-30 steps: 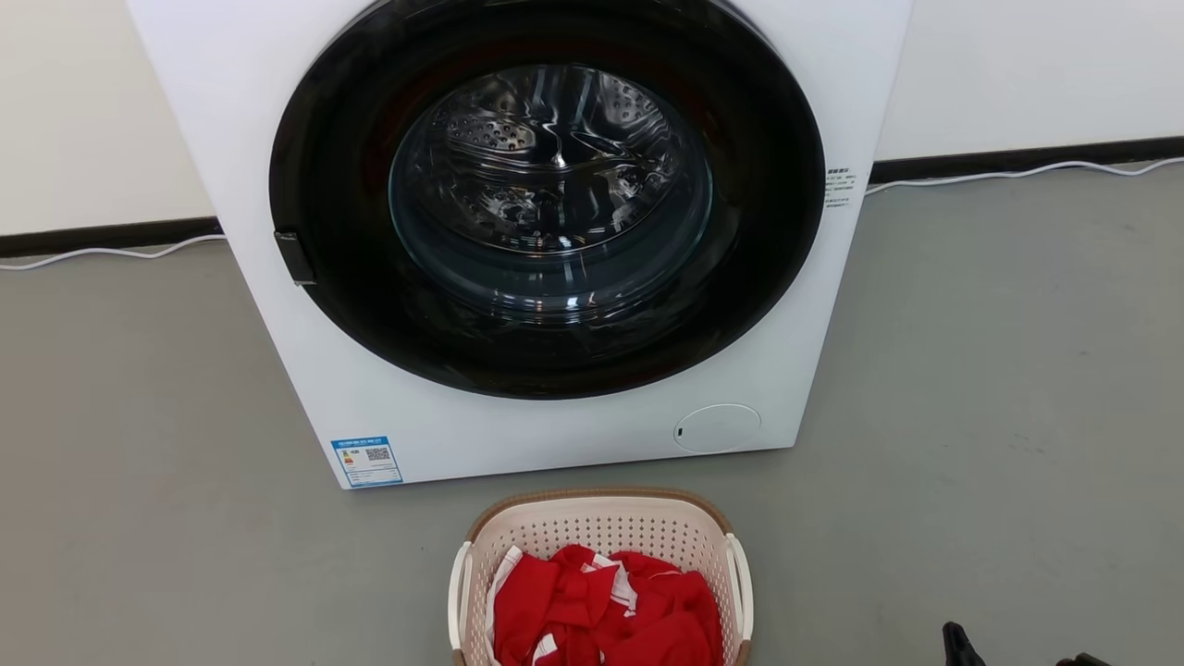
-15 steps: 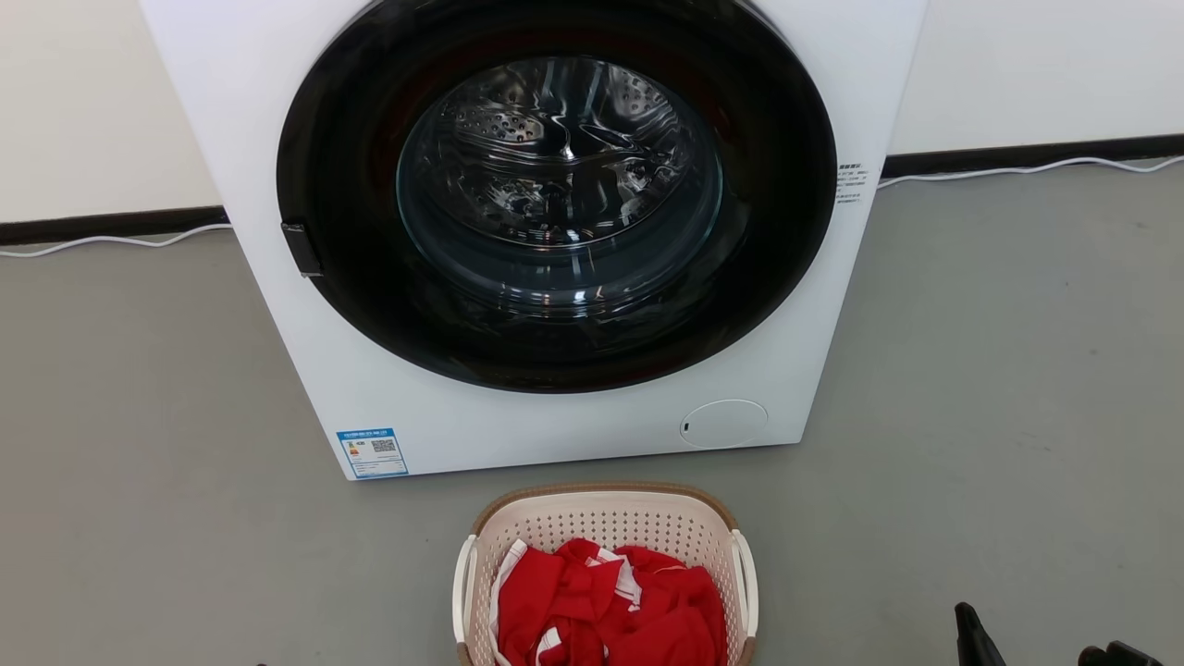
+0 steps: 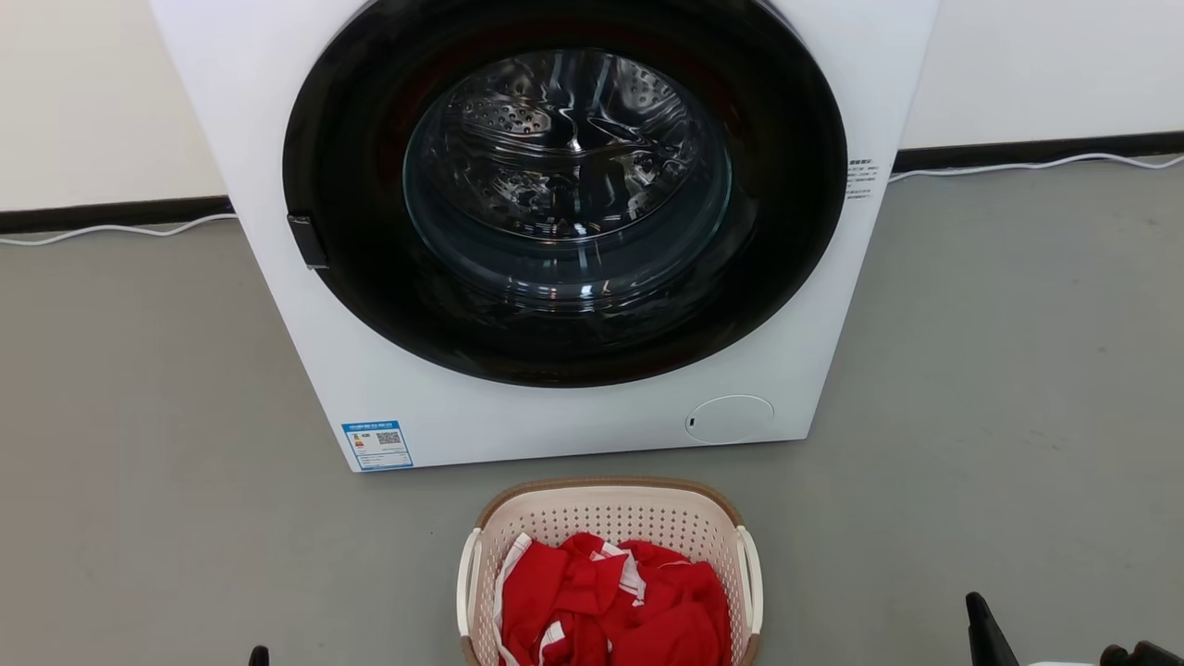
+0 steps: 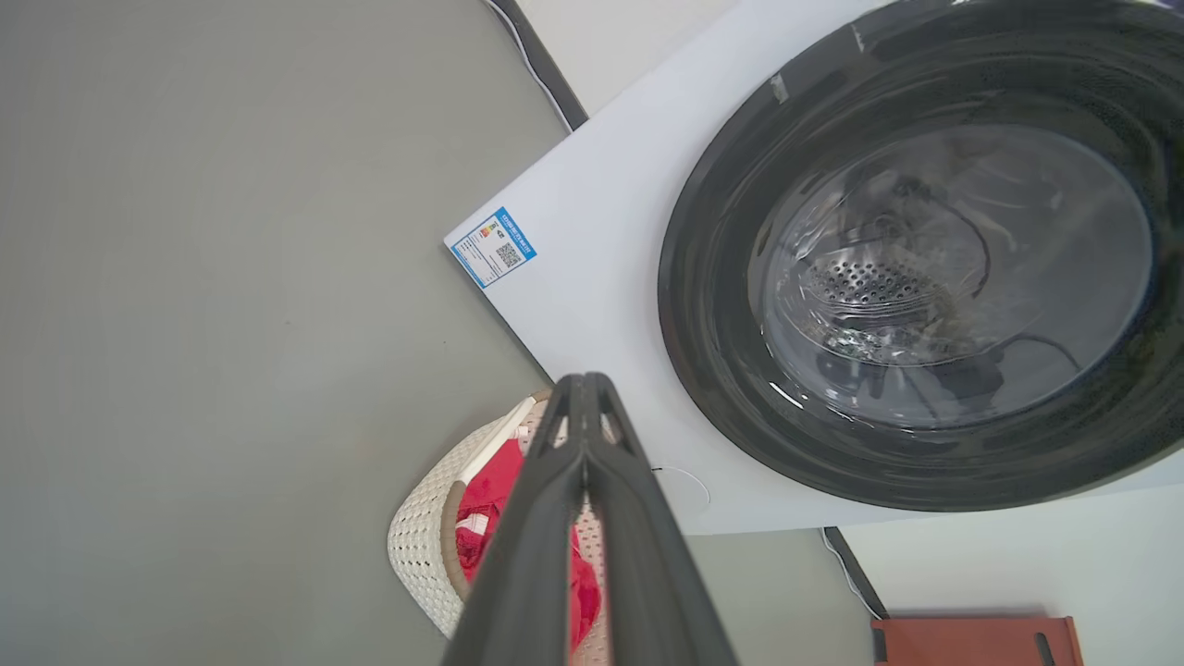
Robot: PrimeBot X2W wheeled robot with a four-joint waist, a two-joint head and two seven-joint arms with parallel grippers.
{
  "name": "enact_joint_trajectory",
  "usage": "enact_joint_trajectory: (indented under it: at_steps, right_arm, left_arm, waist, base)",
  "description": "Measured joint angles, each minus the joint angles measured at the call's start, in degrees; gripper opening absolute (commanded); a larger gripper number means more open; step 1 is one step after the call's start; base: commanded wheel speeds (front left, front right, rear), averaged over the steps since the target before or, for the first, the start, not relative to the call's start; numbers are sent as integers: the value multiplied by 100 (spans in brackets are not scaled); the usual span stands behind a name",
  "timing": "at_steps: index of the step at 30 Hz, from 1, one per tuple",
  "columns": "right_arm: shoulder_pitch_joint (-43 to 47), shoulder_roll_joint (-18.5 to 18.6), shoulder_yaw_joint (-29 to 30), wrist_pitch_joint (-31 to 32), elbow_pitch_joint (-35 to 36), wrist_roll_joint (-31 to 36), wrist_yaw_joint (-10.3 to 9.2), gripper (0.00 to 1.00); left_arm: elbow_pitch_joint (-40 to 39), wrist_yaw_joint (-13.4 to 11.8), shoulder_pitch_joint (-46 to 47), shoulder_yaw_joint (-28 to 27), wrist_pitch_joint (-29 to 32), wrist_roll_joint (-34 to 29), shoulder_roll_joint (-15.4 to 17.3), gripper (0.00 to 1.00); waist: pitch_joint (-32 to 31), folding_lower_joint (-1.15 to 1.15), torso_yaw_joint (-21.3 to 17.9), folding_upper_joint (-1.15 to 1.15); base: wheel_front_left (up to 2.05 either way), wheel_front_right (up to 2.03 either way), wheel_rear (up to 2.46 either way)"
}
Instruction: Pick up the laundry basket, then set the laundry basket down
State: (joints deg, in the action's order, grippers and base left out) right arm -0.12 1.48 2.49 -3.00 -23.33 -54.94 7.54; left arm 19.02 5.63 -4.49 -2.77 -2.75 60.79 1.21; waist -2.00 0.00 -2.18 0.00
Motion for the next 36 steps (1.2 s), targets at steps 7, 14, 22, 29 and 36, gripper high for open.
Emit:
enact_joint_trajectory:
  at_steps: [7, 14, 22, 29, 36]
  right_arm:
    - [-105, 5, 48, 102, 78, -409, 0, 0]
    - [-108, 11, 107, 218, 176, -864, 0, 0]
    - [-114, 18, 191, 349, 278, -1389, -1, 0]
    - [-208, 27, 247, 465, 375, -1870, -1, 0]
    - [-233, 30, 326, 597, 481, -2384, -9, 0]
  left_arm:
    - [-47, 2, 120, -18, 102, 331, 5, 0]
    - [-78, 51, 212, -47, 215, 728, 13, 0]
    - [-121, 52, 308, -75, 353, 1168, 20, 0]
    - [-159, 67, 397, -96, 464, 1555, 25, 0]
    - [-211, 100, 477, -126, 579, 2002, 33, 0]
  waist:
    - [24, 0, 24, 0]
    - [52, 0, 52, 0]
    - [84, 0, 84, 0]
    - [111, 0, 111, 0]
    - [143, 0, 143, 0]
  base:
    - [0, 0, 0]
    - [0, 0, 0]
    - [0, 0, 0]
    - [0, 0, 0]
    - [0, 0, 0]
